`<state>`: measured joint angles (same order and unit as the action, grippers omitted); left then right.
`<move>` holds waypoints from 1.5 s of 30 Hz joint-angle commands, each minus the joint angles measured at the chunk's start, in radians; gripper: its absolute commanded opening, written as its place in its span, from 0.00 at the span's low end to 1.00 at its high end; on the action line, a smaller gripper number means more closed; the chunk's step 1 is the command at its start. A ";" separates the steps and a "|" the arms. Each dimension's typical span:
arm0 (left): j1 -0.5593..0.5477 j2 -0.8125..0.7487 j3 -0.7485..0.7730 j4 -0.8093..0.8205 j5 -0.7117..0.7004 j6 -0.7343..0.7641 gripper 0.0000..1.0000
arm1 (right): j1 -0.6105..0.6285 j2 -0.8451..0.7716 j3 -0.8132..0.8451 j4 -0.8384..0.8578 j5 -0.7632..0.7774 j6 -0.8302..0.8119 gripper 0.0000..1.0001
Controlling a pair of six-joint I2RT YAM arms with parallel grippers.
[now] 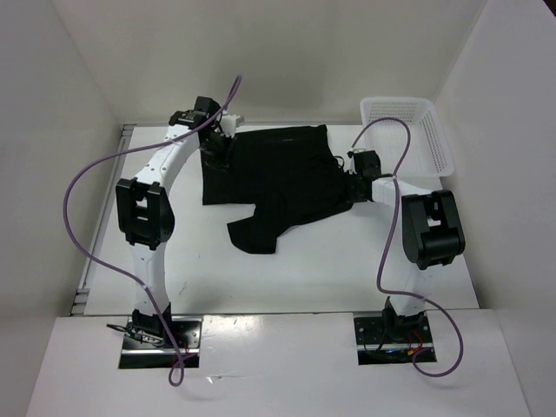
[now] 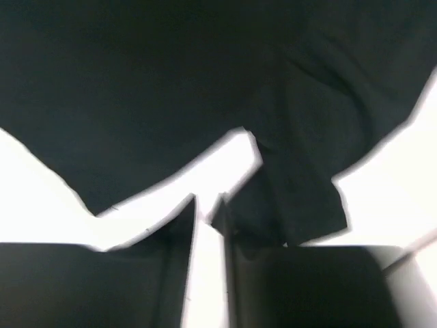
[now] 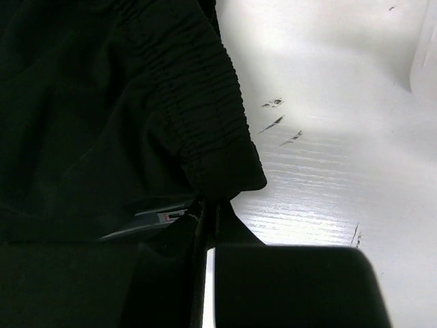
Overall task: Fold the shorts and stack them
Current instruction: Flatten the shorts out
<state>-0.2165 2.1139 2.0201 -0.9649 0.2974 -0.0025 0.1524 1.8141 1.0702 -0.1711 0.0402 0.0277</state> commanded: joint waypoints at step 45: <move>-0.093 0.049 -0.261 0.006 0.471 0.002 0.04 | 0.010 -0.072 -0.085 0.031 -0.049 -0.106 0.00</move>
<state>-0.3428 2.2604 1.7245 -1.0615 0.7147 -0.0067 0.1528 1.7851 1.0191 -0.1368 0.0025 -0.0795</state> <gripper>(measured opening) 0.050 0.023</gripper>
